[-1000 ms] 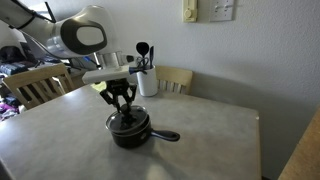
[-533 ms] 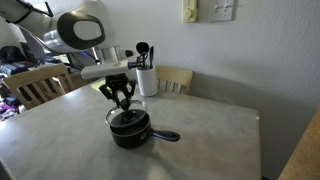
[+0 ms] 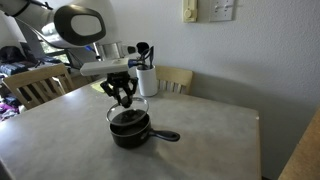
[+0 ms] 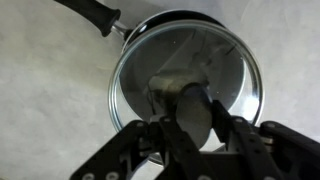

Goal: Pick the glass lid and put it on the pot

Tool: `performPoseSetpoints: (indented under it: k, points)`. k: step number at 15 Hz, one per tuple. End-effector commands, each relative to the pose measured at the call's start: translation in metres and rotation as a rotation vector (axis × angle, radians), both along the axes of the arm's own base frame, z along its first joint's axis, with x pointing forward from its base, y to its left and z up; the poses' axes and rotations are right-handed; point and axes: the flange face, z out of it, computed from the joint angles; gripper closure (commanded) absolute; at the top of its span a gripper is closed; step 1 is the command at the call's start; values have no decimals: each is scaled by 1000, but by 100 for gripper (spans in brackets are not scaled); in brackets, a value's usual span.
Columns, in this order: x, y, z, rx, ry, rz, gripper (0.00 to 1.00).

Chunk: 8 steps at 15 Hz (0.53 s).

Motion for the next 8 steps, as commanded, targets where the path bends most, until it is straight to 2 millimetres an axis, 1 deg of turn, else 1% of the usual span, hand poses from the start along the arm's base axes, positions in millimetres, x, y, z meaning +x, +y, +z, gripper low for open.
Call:
performPoseSetpoints:
  k: [1,8]
  points:
    - [-10,-12,4,24,14,-20,86]
    - [-13,-17,-4,23,30,-36,86]
